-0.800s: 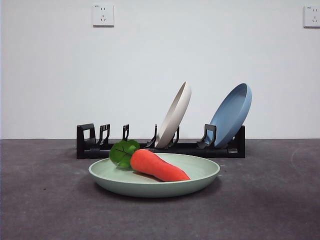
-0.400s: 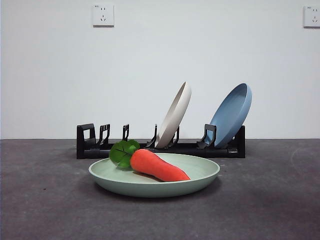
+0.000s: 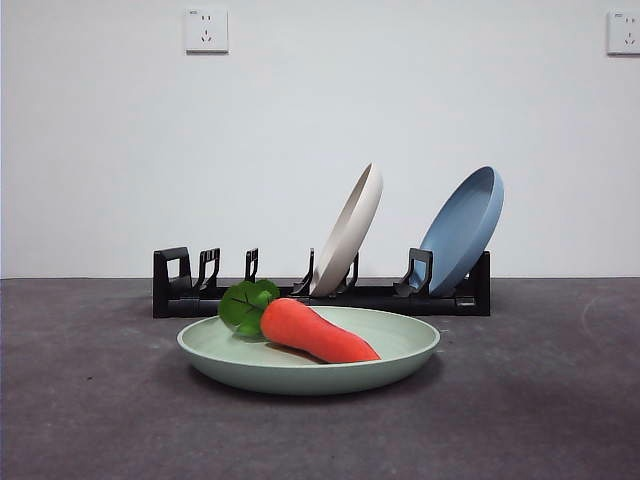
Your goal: Take the green plate from the plate rack,put the plate on the table,take the carrot from the table,put the carrot in the plate
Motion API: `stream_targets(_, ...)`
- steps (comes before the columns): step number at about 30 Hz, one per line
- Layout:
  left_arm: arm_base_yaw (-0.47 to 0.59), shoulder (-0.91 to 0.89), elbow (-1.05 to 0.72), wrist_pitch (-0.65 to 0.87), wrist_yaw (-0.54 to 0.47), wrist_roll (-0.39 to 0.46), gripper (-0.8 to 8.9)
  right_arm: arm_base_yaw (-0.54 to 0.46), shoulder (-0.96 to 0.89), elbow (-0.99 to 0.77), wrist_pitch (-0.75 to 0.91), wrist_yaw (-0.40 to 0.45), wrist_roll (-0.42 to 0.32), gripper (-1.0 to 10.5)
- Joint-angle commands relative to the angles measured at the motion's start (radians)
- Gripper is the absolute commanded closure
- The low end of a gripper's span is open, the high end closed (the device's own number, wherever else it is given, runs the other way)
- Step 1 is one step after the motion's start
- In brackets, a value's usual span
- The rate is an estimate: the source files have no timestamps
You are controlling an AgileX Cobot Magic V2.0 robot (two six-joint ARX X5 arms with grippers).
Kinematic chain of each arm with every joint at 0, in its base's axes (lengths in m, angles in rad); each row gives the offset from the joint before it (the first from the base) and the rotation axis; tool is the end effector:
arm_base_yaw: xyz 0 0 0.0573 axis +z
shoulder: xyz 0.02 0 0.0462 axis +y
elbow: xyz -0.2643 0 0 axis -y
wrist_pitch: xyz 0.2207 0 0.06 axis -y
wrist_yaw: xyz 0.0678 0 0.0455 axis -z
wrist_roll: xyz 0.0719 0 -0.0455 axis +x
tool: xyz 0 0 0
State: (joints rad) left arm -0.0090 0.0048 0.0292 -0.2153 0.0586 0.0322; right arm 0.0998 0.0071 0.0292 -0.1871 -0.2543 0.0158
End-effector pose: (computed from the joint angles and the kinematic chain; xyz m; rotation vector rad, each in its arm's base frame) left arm 0.1119 -0.0052 0.1437 0.0274 0.1898 -0.0705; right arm 0.1082 0.0290 0.1477 0.0284 0.1682 0.3520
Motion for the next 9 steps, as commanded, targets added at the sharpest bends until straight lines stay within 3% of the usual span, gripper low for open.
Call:
stream_targets(1,0.003,-0.003,-0.011,-0.003,-0.001,-0.006,8.17,0.0,0.0,-0.015,0.0,0.0,0.013,9.5)
stream_targets(9,0.003,-0.003,-0.011,-0.003,-0.001,-0.006,8.17,0.0,0.0,-0.015,0.0,0.0,0.013,9.5)
